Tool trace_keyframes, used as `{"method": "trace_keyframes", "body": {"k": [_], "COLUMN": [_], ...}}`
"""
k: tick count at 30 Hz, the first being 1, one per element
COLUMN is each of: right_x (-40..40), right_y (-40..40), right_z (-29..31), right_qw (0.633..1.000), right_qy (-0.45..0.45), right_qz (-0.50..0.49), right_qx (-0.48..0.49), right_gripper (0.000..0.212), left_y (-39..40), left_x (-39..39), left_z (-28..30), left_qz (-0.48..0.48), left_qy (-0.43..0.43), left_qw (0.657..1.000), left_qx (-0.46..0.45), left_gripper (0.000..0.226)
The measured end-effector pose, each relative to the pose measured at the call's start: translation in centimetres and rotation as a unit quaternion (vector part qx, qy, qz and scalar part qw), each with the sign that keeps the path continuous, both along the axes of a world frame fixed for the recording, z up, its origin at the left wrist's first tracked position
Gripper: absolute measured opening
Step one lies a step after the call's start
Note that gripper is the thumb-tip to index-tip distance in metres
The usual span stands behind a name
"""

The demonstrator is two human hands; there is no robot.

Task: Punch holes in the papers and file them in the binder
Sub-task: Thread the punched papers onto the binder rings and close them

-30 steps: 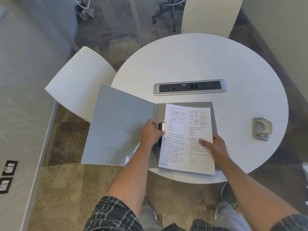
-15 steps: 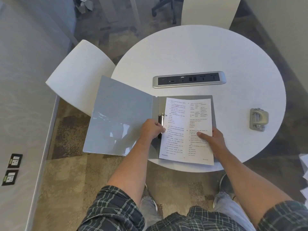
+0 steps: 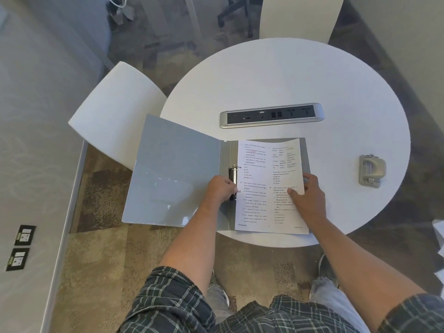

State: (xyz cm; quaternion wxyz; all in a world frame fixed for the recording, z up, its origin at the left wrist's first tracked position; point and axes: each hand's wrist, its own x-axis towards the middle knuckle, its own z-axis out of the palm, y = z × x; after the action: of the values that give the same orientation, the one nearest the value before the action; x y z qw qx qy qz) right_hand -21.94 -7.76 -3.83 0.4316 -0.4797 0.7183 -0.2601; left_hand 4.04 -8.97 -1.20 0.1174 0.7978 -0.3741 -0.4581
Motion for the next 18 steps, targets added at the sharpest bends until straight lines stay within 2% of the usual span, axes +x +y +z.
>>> {"method": "trace_keyframes", "body": {"k": [2, 4, 5, 6, 8, 12, 18], "right_x": [1.2, 2.3, 3.0, 3.8, 5.9, 9.4, 10.1], "right_y": [0.0, 0.4, 0.7, 0.9, 1.2, 1.8, 2.1], "right_z": [0.4, 0.5, 0.6, 0.8, 1.4, 1.4, 0.8], "right_qw": [0.997, 0.974, 0.961, 0.956, 0.961, 0.932, 0.914], "right_qy": [0.083, 0.225, 0.268, 0.272, 0.199, 0.108, 0.111], "right_qz": [-0.009, 0.017, 0.040, 0.069, 0.152, 0.342, 0.390], "right_qx": [-0.002, -0.027, -0.055, -0.086, -0.120, -0.048, -0.006], "right_gripper": [0.062, 0.071, 0.071, 0.067, 0.055, 0.057, 0.075], "left_y": [0.2, 0.4, 0.6, 0.9, 1.4, 2.3, 3.7], "left_x": [-0.3, -0.6, -0.8, -0.9, -0.9, -0.7, 0.3], "left_z": [0.0, 0.1, 0.1, 0.1, 0.1, 0.3, -0.1], "left_qz": [-0.011, -0.021, -0.021, -0.022, -0.026, -0.005, 0.031], "left_qy": [-0.015, -0.040, -0.052, -0.063, -0.085, -0.096, -0.054], "left_qw": [1.000, 0.999, 0.998, 0.997, 0.994, 0.993, 0.996], "left_qx": [-0.010, -0.026, -0.035, -0.045, -0.067, -0.074, -0.067], "left_gripper": [0.012, 0.004, 0.011, 0.019, 0.029, 0.027, 0.016]}}
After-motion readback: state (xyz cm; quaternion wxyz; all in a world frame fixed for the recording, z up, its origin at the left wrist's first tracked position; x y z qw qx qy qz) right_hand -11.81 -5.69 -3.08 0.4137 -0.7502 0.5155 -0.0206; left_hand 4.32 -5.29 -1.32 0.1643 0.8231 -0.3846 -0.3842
